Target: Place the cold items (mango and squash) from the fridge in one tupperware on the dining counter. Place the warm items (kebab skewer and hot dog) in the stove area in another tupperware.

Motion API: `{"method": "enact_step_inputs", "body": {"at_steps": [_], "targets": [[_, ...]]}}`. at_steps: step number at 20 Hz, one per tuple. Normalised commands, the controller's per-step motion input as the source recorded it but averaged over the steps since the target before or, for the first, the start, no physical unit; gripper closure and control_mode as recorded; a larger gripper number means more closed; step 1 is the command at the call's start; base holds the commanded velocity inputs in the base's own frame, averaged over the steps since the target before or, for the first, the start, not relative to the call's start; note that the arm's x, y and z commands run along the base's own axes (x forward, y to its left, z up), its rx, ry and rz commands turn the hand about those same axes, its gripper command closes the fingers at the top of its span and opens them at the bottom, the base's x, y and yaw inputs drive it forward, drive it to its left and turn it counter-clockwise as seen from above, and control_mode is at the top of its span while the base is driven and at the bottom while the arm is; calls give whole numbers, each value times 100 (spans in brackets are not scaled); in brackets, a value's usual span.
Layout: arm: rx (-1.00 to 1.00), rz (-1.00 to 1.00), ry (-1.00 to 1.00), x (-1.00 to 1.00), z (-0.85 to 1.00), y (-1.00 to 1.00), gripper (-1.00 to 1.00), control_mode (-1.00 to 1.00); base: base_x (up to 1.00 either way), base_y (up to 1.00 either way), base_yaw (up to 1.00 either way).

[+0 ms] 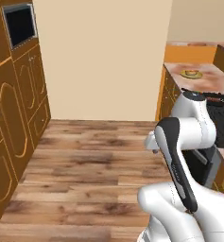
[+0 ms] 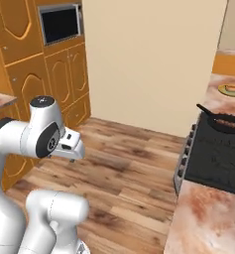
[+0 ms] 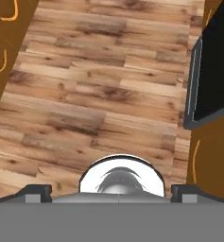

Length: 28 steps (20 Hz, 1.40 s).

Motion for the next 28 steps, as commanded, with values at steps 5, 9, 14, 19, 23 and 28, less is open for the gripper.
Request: {"method": "enact_step_inputs", "body": {"at_steps": [5, 9, 14, 19, 23, 28], "targets": [[0, 0, 0, 0, 0, 0, -100, 100, 52, 63, -57], [0, 0, 0, 0, 0, 0, -100, 100, 54, 100, -50], [0, 0, 0, 0, 0, 0, -100, 100, 79, 76, -61], [0, 0, 0, 0, 0, 0, -100, 100, 65, 58, -70], [0, 0, 0, 0, 0, 0, -100, 100, 52, 51, -73], [0, 0, 0, 0, 0, 0, -100, 100, 56, 62, -69]]}}
